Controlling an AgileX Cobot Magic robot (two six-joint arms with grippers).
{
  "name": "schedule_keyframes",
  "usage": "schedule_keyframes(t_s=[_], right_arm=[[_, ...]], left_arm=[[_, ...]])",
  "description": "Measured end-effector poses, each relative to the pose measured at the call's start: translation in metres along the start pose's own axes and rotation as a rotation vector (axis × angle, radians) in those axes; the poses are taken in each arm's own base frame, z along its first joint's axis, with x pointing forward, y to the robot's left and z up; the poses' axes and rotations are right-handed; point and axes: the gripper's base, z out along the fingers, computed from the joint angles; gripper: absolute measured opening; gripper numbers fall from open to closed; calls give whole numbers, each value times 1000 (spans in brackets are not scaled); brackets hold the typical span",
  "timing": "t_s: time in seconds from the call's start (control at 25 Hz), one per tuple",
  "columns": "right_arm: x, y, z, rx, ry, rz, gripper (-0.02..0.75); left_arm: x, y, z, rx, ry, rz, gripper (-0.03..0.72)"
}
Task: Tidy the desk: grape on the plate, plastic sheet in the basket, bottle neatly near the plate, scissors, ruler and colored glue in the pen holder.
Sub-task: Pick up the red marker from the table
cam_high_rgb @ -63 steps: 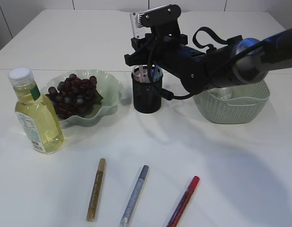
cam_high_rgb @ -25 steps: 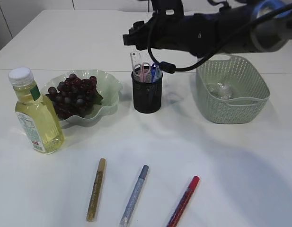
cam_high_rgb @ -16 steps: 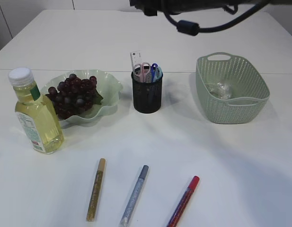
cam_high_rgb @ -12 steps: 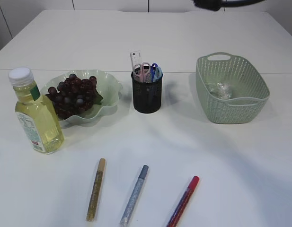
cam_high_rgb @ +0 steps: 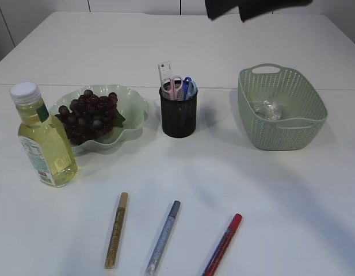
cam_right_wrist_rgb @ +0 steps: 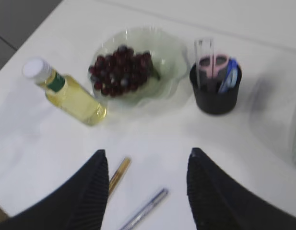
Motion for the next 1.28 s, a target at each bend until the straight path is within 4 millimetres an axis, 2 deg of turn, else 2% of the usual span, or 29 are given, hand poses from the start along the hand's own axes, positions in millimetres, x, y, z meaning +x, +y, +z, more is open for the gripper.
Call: schedule_keyframes(t_s=[0.24,0.68,0.8,0.96,1.16,1.28], right_arm=[[28,4,-8,-6,311,181,418],[34,0,12,42,411,413,418],[41,-5,19,93,436,453,417],[68,-13,34,156,534,493,417],[115,-24,52,252,693,567,418],[131,-29,56,303,737,610,418]], left_arm=[[1,3,0,-30,11,31,309],[5,2,0,-17,60,28,309],[6,1,0,-15,66,27,309],[6,0,0,-4,69,19,309],[6,-3,0,20,72,32,309],[6,-4,0,25,72,36,309]])
